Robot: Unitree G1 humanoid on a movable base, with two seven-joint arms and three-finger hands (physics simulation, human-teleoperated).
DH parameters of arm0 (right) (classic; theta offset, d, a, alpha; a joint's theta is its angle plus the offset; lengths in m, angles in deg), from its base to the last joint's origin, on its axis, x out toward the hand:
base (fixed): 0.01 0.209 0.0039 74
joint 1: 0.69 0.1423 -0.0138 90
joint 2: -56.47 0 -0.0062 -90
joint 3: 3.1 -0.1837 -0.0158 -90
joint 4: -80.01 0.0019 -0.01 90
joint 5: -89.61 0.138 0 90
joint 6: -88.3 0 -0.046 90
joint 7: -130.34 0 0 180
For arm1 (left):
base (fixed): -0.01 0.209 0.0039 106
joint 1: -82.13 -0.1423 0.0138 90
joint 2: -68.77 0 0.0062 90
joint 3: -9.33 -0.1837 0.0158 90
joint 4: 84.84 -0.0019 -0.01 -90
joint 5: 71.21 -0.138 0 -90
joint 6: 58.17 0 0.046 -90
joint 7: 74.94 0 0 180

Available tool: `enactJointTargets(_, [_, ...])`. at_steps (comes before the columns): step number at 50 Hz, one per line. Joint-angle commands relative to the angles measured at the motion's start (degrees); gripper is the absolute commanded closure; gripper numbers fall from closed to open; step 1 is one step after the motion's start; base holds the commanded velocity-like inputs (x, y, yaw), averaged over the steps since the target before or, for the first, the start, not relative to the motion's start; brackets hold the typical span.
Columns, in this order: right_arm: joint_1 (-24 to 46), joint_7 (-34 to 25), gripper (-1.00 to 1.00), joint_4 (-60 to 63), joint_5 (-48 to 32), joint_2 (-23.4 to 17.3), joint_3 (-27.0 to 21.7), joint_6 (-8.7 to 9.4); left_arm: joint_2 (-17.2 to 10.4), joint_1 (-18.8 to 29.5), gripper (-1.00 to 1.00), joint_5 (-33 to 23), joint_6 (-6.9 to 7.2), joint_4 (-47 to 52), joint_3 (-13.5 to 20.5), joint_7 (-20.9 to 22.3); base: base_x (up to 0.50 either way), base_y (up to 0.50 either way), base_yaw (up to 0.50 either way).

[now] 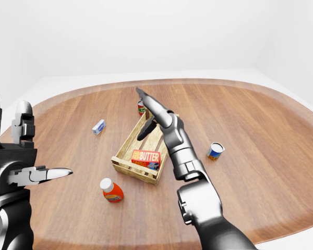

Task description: Pick up the butter and put it in the tray.

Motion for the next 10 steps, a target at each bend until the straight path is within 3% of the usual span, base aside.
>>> enactJointTargets(1, [-14.7,-10.5,-1.00,35.7,-0.4,-0.5,1.2,0.00,0.1,-0.4,-1.00,0.1,0.00,0.6,0.1,0.2,0.00,0.00,0.00])
enactJointTargets(10, [-28.1,-12.4,-1.00,57.6,3.0,-0.1,0.9,0.00,0.3,-0.7,-1.00,0.5,0.00,1.8,0.5,0.4,0.00,0.00,0.00])
